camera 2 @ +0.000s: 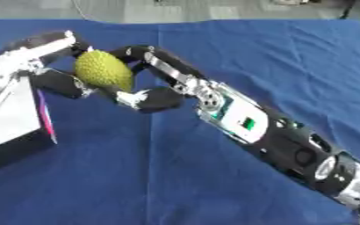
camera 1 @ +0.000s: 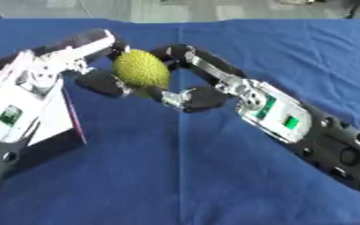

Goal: Pick up the objects with one hand, pass them to the other hand, and then place them into the box on the other side of the table.

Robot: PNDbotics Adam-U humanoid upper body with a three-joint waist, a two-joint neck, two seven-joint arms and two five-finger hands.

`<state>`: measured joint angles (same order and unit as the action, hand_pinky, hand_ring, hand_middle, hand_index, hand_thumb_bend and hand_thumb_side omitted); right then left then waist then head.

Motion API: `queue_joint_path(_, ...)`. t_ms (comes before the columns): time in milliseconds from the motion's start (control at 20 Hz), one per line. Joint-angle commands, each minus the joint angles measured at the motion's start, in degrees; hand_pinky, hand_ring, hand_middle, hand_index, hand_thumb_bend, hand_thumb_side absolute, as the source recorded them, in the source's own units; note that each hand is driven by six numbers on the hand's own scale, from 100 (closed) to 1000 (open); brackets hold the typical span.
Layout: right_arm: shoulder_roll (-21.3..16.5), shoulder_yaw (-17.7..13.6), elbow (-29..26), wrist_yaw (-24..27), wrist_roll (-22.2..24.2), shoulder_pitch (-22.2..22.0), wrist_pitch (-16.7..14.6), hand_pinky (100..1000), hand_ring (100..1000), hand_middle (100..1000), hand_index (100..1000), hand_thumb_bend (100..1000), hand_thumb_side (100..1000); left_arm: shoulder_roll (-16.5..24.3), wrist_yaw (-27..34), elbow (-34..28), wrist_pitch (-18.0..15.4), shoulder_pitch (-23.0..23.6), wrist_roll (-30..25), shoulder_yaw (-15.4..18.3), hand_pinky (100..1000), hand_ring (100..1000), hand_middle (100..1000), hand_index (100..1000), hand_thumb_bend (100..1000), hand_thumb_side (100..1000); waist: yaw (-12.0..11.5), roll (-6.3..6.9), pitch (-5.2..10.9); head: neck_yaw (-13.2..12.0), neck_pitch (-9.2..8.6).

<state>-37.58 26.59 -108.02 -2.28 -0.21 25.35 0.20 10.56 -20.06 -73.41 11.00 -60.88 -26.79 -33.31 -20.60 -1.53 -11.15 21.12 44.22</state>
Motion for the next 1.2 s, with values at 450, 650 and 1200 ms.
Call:
queue_joint_path(450,-1.28,-0.37,-1.45,-0.63,-0.92,-0.01,0.47,745,855,760,867,298,420,3.99,-1.17,-0.23,-0.79,-0.10,1.22,2.64,825,699,362,399,100,192,0.01,0.57,0.39,-1.04,-0.10)
queue_joint_path(650,-1.78,-0.59,-2.80,-0.38,-0.86,-0.21,1.15,743,853,759,864,309,359,5.87,-1.34,1.24,-0.27,1.37,3.00,5.11,827,701,362,400,100,194,0.02,0.63,0.46,-1.47,-0.10)
queue_joint_path(1200,-2.63,-0.84,-3.58,-1.24,0.19,-1.00,1.60,744,848,757,865,328,321,13.17,2.23,0.16,1.33,3.40,6.54,10.21,844,710,361,399,100,221,-0.24,0.75,0.53,-4.16,-0.10)
